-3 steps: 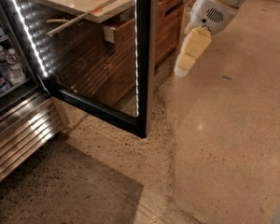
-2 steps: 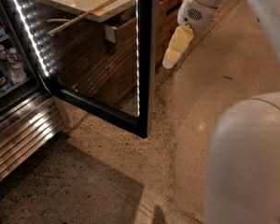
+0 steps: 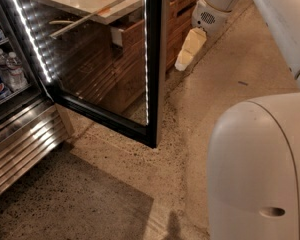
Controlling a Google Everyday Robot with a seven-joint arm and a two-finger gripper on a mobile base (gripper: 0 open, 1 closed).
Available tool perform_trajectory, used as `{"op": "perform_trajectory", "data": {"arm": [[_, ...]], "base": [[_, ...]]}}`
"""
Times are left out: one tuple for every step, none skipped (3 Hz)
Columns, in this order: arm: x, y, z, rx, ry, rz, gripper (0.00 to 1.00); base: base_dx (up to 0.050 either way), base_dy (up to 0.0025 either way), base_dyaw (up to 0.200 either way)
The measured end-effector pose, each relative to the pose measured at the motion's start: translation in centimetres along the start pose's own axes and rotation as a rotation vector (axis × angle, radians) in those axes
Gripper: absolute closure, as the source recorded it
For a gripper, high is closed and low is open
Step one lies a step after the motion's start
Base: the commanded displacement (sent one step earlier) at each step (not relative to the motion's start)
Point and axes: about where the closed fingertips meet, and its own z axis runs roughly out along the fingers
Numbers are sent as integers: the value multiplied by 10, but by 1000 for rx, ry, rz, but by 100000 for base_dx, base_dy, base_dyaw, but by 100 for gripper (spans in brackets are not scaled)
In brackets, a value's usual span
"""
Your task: Close right fridge door
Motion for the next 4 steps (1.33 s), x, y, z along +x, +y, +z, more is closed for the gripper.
{"op": "perform_trajectory", "data": {"arm": [[0,0,0,0,0,0,18],[0,0,0,0,0,0,42],[0,0,0,0,0,0,65],[0,0,0,0,0,0,100]], "base": [[0,0,0],[0,0,0],[0,0,0],[4750,0,3]]}}
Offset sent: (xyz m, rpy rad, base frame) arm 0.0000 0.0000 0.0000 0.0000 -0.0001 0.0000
